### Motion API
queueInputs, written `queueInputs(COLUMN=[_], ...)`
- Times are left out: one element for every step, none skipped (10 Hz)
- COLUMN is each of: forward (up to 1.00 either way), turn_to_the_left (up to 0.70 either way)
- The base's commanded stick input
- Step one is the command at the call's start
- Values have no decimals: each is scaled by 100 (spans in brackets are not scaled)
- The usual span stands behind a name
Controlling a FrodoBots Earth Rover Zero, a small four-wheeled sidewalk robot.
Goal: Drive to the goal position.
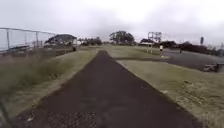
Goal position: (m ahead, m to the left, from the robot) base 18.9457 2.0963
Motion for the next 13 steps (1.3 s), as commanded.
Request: queueInputs(forward=[100,100,100,100,100,100,100,100,100,100,100,100,100], turn_to_the_left=[0,0,0,0,0,21,38,22,0,0,0,0,0])
